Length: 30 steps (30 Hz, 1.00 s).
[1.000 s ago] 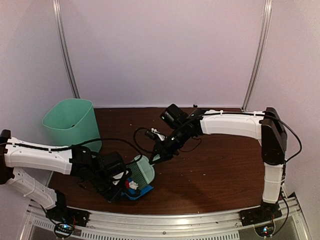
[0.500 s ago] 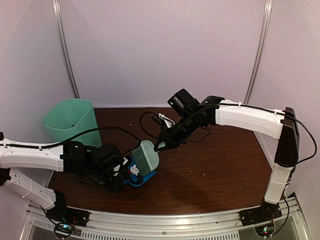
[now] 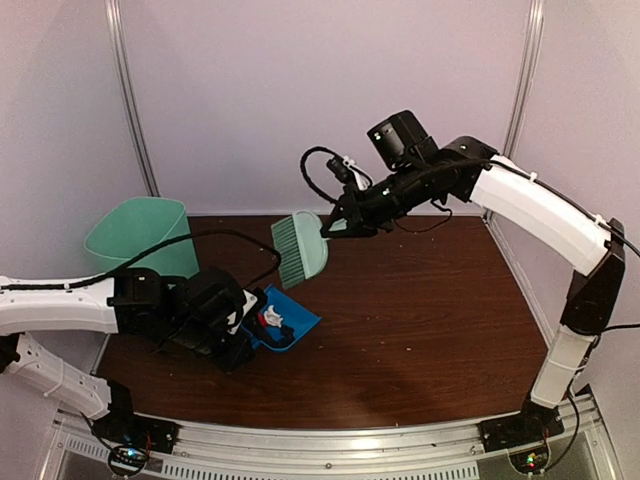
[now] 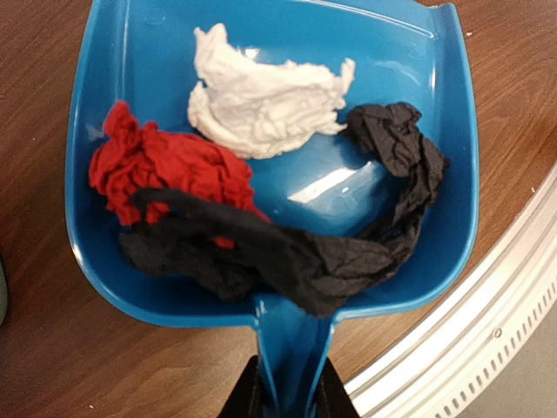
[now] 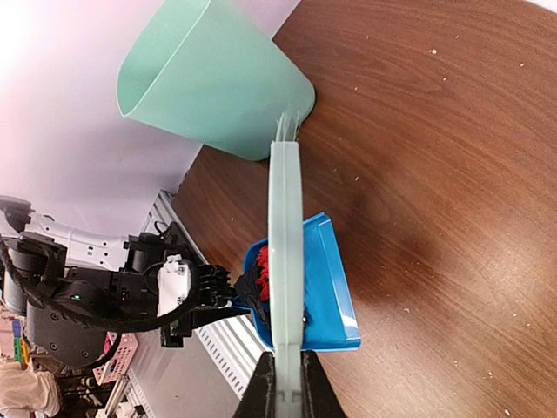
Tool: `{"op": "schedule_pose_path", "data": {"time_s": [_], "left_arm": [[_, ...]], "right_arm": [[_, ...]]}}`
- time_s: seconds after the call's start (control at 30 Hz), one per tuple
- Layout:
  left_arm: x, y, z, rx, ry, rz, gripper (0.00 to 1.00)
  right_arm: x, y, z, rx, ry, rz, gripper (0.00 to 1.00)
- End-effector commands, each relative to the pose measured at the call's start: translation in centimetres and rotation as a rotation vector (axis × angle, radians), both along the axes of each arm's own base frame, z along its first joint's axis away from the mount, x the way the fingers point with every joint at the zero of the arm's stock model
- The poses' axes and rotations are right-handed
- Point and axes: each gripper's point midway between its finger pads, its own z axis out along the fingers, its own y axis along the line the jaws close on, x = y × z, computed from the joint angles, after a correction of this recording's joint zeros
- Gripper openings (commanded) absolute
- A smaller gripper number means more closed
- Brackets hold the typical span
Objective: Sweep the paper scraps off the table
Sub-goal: Dump the broom and dustpan into the trash bin.
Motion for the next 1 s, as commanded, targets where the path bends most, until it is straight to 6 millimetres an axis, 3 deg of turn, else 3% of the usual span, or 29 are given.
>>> {"op": "schedule_pose_path", "data": {"time_s": [0.0, 0.13, 0.3, 0.6, 0.77, 0.97], "left_arm": [[1.7, -0.9, 3.7, -0.058, -0.084, 0.029, 0.00], [2.1, -0.8, 4.9, -0.040, -0.097, 0.049, 0.00], [2.9, -0.8, 6.0, -0.009, -0.105, 0.070, 0.00], [4.8, 0.2, 8.2, 0.020, -0.117, 0.147, 0.00], [6.1, 0.8, 9.8, 0.039, -0.153, 0.188, 0.00], [7.3, 1.5, 11.4, 0.005, -0.152, 0.220, 0.00]], "right_arm": [[0.6, -3.1, 3.0, -0.037, -0.076, -0.094, 0.00], [1.6, -5.7, 4.7, -0.039, -0.119, -0.195, 0.00], [3.6, -10.4, 5.3, -0.052, -0.150, -0.363, 0.00], [5.9, -18.2, 3.4, -0.058, -0.190, -0.598, 0.00], [7.0, -20.3, 2.0, -0.078, -0.185, -0.655, 0.00], [8.7, -20.6, 0.8, -0.109, -0.181, -0.668, 0.00]]}}
